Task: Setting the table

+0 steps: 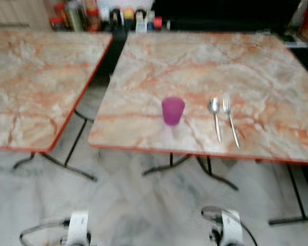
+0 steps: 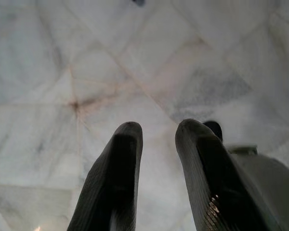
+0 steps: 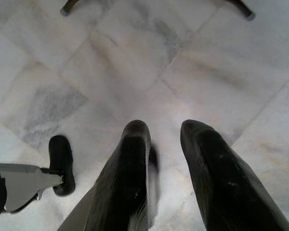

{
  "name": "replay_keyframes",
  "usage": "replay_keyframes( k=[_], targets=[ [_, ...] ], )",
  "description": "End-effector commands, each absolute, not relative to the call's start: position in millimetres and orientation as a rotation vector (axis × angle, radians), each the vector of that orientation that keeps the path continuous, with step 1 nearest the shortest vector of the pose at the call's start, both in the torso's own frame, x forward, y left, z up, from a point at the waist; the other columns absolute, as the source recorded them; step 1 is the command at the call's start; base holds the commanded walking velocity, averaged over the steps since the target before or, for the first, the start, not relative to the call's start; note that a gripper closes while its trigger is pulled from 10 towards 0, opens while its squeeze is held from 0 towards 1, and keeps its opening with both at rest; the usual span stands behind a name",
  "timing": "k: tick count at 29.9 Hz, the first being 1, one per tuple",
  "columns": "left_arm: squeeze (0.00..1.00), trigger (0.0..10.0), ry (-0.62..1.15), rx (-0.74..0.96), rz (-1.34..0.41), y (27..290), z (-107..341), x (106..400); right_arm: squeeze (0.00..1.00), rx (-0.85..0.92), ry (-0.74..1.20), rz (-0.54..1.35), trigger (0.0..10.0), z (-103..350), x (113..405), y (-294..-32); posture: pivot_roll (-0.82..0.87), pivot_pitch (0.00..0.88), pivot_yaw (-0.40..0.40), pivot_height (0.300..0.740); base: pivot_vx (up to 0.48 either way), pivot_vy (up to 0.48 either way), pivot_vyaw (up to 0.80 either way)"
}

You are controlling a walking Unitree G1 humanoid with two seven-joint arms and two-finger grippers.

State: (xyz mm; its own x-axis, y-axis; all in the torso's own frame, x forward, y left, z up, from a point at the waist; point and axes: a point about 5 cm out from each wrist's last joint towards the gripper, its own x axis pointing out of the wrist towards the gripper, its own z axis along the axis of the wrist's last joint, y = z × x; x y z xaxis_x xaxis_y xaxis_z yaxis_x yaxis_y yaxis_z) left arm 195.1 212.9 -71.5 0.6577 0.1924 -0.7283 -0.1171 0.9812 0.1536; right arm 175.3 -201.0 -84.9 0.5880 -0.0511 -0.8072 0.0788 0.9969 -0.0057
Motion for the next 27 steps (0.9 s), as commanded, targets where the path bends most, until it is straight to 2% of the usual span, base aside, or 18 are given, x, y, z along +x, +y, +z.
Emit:
replay_keyframes(
  k=[1, 18, 27],
  targets=[
    [0.00, 10.0, 0.885, 0.105, 0.178, 212.1, -78.3, 183.4, 0.00, 0.032, 0.972, -0.092, 10.0, -88.6, 165.4, -206.4, -0.06, 0.112, 0.012, 0.740, 0.000, 0.000, 0.00],
    [0.00, 10.0, 0.885, 0.099, 0.182, 210.4, -78.9, 182.6, 0.00, 0.022, 0.972, -0.093, 10.0, -88.3, 165.8, -207.7, -0.06, 0.110, 0.005, 0.740, 0.000, -0.352, 0.00],
    [0.00, 10.0, 0.892, 0.099, 0.196, 213.4, -79.3, 180.8, 0.00, 0.021, 0.971, -0.089, 10.0, -88.3, 165.9, -207.2, -0.05, 0.111, 0.004, 0.740, 0.000, -0.203, 0.00]
  ],
)
